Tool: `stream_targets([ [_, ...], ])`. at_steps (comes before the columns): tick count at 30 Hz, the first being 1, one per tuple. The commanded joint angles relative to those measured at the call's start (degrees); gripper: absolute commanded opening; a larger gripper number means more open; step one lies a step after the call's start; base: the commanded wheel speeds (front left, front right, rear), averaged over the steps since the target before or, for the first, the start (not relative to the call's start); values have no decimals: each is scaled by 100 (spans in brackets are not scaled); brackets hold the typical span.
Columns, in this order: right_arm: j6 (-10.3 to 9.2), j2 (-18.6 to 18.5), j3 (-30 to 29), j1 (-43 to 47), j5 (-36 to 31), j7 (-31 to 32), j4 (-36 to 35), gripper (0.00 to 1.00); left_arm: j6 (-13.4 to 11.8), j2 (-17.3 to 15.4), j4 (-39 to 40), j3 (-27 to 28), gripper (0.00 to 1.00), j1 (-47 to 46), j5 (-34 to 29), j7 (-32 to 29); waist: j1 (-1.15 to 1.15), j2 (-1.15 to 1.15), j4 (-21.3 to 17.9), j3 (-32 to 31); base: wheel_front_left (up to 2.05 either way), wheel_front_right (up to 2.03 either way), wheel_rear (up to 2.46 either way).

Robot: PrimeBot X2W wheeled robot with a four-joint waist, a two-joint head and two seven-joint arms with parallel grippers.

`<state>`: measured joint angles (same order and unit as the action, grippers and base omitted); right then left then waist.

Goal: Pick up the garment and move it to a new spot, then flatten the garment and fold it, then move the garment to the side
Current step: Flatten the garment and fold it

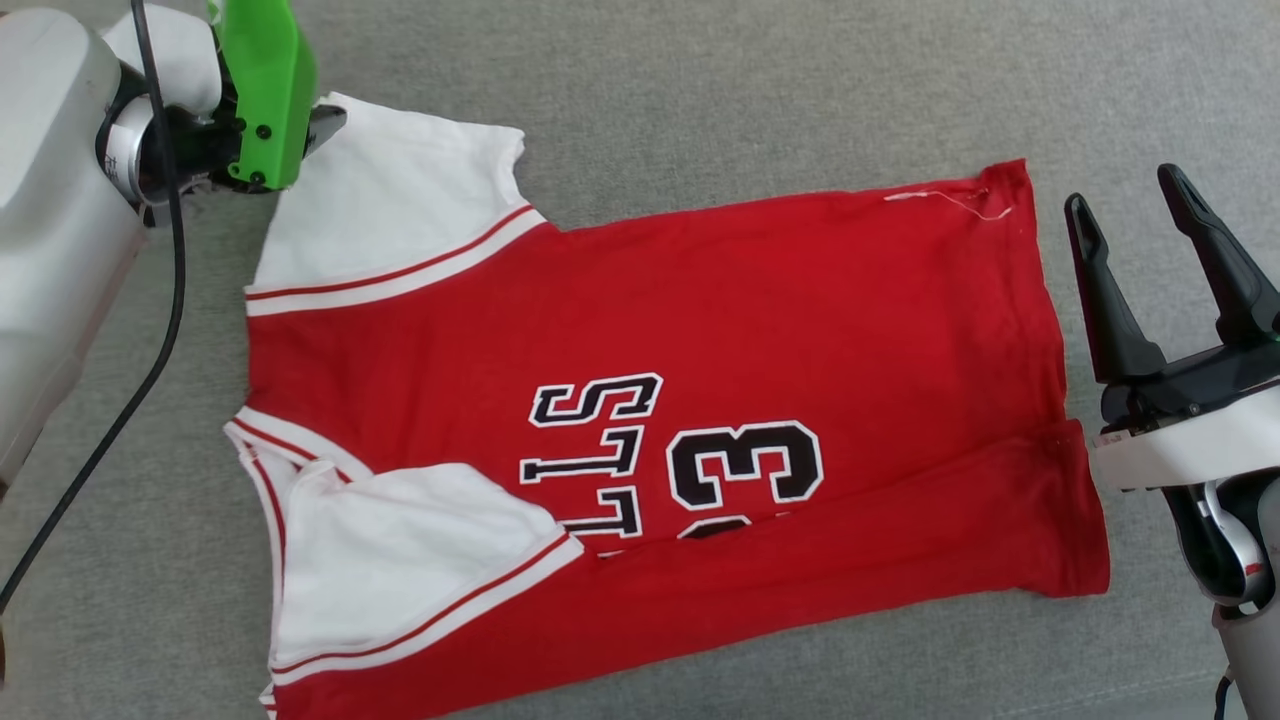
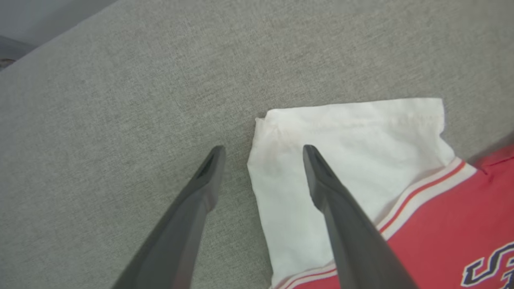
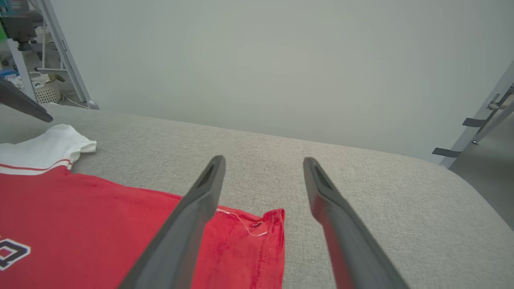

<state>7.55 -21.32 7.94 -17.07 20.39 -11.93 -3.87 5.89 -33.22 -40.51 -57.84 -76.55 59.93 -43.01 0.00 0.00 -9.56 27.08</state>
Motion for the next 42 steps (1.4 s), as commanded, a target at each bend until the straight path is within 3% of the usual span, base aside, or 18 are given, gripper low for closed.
stream_targets([
  [1,-6,4,26,-123,48,-55,46,100,43,35,-106,-23,100,-60,22,-21,0,0,-191,235,0,0,0],
  [7,-6,0,56,-211,95,-123,196,100,91,171,-420,-108,100,150,185,-169,0,0,-190,287,0,0,0],
  [8,-6,-1,51,-219,106,-129,220,100,100,173,-440,-130,86,174,198,-194,0,0,-185,281,0,0,0],
  [9,-6,-7,43,-234,126,-134,249,100,110,167,-454,-163,13,202,199,-209,0,0,-179,269,0,0,0],
  [10,-6,-12,29,-245,142,-139,275,100,118,164,-460,-185,0,226,203,-203,0,0,-168,247,0,0,0],
  [15,-6,-145,-108,-337,190,-120,354,100,147,131,-381,-260,0,288,132,204,0,0,-34,19,0,0,0],
  [19,-6,-457,-200,-541,268,217,370,100,156,67,-76,-317,0,326,88,718,0,0,135,-225,0,0,0],
  [23,-6,-926,-70,-904,598,1003,464,100,157,-81,392,-495,0,442,26,1176,0,0,353,-450,0,0,0],
  [27,-6,-1517,412,-1350,1288,2198,623,100,158,-190,823,-605,0,617,84,1567,0,0,557,-595,0,0,0],
  [33,-6,-2065,1004,-1881,2212,3969,1109,100,158,-258,1305,-748,0,770,43,1922,0,0,782,-638,0,0,0],
  [38,-6,-2192,1456,-2274,2601,4873,1633,100,159,-263,1623,-812,0,789,-66,2089,0,0,940,-536,0,0,0],
  [42,-6,-2050,1630,-2563,2671,5042,2115,100,133,-236,1821,-824,0,729,-158,2158,0,0,1062,-399,0,0,0],
])
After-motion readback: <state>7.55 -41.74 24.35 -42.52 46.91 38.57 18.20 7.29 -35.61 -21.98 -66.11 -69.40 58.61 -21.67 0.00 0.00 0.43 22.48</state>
